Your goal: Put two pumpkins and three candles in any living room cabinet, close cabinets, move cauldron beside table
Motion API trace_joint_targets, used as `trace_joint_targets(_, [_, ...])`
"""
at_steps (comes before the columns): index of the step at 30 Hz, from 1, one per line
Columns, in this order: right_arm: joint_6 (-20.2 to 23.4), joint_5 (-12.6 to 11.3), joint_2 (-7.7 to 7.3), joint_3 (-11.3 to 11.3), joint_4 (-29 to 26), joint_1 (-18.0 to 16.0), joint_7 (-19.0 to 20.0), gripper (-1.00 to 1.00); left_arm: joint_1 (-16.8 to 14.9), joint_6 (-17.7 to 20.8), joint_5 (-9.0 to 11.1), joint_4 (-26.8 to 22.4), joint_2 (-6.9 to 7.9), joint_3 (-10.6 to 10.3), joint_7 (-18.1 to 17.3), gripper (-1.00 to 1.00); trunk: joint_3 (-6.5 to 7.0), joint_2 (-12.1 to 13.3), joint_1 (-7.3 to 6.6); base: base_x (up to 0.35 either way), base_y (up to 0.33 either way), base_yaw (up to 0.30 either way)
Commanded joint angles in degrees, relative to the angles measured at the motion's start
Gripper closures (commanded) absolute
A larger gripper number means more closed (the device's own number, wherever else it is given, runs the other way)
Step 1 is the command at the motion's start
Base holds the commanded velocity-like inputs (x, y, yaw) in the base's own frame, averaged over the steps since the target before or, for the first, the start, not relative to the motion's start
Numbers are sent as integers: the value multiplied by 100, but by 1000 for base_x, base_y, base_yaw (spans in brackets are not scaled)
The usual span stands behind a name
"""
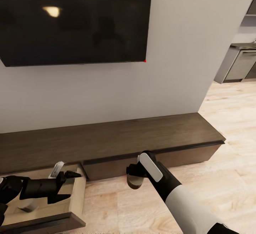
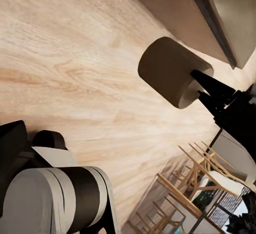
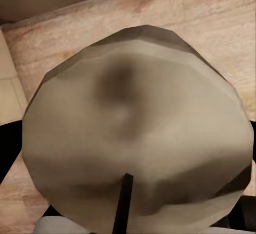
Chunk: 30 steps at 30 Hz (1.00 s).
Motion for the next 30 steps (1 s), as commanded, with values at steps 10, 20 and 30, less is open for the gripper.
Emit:
trace_joint_targets(10, [-75, -53, -1, 10, 101, -6, -59, 100, -7, 20, 53, 1, 3, 15, 59, -100, -5, -3, -2, -13, 283, 0])
trace_joint_targets(20, [-76, -63, 1, 10, 101, -8, -51, 100, -9, 19, 53, 0, 7, 15, 59, -100, -5, -3, -2, 0, 290, 0])
trace_joint_targets(30, [-82, -58, 6, 11, 109, -8, -50, 100, -5, 20, 53, 2, 7, 76, 59, -100, -5, -3, -2, 0, 294, 0])
